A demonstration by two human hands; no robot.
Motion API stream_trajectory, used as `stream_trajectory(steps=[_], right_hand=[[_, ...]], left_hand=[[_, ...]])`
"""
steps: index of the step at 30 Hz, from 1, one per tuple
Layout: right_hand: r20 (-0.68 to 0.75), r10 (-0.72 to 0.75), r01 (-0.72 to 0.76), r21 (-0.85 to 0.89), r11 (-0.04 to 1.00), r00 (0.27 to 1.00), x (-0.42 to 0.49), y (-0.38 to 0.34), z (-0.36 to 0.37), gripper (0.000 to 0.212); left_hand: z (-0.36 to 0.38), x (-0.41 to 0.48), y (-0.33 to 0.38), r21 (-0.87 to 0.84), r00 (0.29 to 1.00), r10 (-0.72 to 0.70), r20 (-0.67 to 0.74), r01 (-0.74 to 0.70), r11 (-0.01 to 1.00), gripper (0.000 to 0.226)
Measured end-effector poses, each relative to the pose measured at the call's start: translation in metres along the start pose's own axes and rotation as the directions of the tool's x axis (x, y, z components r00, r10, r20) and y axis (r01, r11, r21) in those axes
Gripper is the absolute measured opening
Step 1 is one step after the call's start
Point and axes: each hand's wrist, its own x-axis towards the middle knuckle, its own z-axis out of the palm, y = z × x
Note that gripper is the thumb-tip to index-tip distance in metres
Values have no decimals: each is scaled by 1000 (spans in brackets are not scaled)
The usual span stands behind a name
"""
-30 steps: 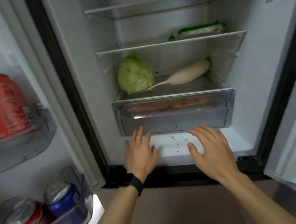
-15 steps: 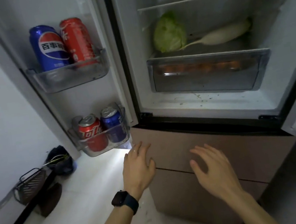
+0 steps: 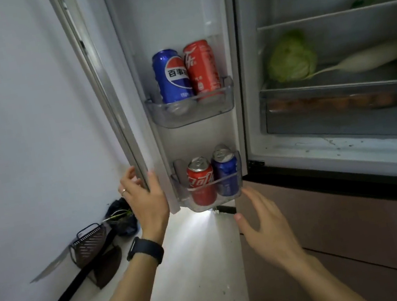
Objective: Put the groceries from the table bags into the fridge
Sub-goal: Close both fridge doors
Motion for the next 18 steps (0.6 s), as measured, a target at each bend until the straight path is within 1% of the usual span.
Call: stream_trajectory(steps=[2,5,8,10,12,16,18], right_hand=[[-15,-27,26,-24,999,1000,12,-17,14,71],[-49,-88,81,-139,987,995,28,-32,32,82],[-64,-148,127,-252,959,987,39,-44,44,81],[-55,-160,137,-292,946,986,44,-50,51,78],[-30,-153,133,-355,925,988,48,-51,57,77],[-21,-142,118,-438,891,990,47,-46,62,78],[-29,-134,107,-447,888,991,44,-43,63,80]], left_hand=[[-2,33,5,-37,996,-78,50,80,996,46],[4,74,1,-76,969,-144,200,162,984,59],[16,95,-16,-112,942,-140,306,181,977,94],[28,99,-35,-125,905,-153,397,219,968,97],[36,99,-50,-144,874,-188,449,278,950,98],[42,99,-56,-136,845,-248,473,348,927,103],[35,87,-41,-156,859,-226,459,328,932,101]])
